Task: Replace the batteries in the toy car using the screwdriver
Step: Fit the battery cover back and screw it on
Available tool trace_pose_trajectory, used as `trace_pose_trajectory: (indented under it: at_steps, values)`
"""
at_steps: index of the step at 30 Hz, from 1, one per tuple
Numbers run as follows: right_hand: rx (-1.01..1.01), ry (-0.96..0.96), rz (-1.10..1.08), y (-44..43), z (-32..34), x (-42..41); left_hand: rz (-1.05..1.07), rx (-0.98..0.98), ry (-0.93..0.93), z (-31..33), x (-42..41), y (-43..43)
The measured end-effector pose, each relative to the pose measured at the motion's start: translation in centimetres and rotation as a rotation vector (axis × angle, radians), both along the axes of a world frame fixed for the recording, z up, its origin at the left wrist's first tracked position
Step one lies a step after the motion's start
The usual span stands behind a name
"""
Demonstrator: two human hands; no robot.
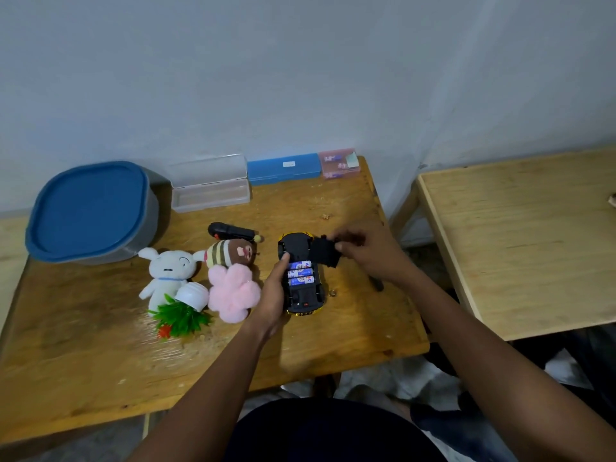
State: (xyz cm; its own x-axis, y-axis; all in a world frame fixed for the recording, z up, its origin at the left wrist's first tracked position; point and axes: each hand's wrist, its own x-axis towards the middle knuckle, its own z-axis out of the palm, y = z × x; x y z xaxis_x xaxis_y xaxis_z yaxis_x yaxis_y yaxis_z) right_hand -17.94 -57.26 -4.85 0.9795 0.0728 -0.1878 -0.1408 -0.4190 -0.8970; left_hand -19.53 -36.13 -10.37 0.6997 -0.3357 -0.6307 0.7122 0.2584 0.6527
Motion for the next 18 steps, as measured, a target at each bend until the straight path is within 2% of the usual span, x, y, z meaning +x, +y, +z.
trace_pose_trajectory:
  at_steps: [8, 18]
  values:
    - [-0.042, -0.022, 0.115, 0.7, 1.2, -0.6, -0.138, 0.006, -0.14, 3.1, 0.6, -1.2]
    - [-0.094, -0.029, 0.139, 0.8, 1.3, 0.0, -0.14, -0.014, -0.165, 3.7, 0.7, -1.6]
